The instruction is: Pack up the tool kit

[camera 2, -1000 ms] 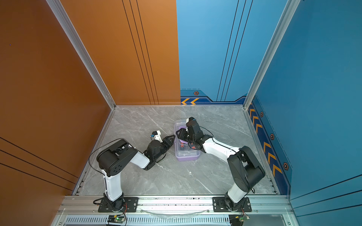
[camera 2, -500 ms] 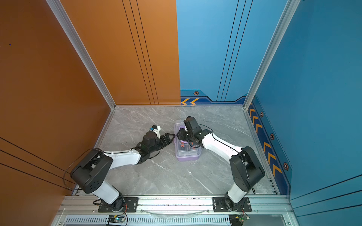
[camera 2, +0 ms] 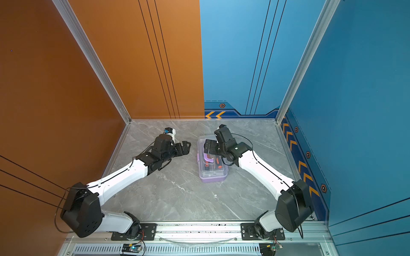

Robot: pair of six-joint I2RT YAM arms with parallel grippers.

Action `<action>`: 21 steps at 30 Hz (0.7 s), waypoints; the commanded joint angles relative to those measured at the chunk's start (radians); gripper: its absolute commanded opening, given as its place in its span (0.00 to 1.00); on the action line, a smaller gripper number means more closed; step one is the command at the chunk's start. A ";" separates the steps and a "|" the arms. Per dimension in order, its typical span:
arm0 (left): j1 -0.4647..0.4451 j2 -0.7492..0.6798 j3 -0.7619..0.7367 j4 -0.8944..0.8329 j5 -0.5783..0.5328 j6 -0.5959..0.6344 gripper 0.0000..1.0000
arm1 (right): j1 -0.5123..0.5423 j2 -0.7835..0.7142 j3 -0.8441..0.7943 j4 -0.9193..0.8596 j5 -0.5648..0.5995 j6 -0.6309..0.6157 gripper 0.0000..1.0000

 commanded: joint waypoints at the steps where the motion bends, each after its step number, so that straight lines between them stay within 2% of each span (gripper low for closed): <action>1: 0.011 -0.060 -0.079 0.032 -0.161 0.184 0.98 | -0.016 -0.077 -0.023 -0.034 0.254 -0.127 1.00; 5: 0.012 -0.137 -0.230 0.238 -0.264 0.343 0.98 | -0.021 -0.165 -0.187 0.111 0.539 -0.333 1.00; 8: 0.036 -0.194 -0.329 0.361 -0.327 0.420 0.98 | -0.022 -0.256 -0.362 0.298 0.621 -0.454 1.00; 11: 0.137 -0.265 -0.389 0.365 -0.308 0.409 0.98 | -0.037 -0.357 -0.496 0.382 0.606 -0.447 1.00; 16: 0.305 -0.344 -0.522 0.381 -0.337 0.396 0.98 | -0.048 -0.482 -0.659 0.484 0.592 -0.471 1.00; 18: 0.344 -0.330 -0.562 0.417 -0.359 0.385 0.98 | -0.069 -0.496 -0.693 0.502 0.583 -0.470 1.00; 21: 0.367 -0.254 -0.573 0.495 -0.384 0.467 0.98 | -0.105 -0.482 -0.720 0.540 0.569 -0.472 1.00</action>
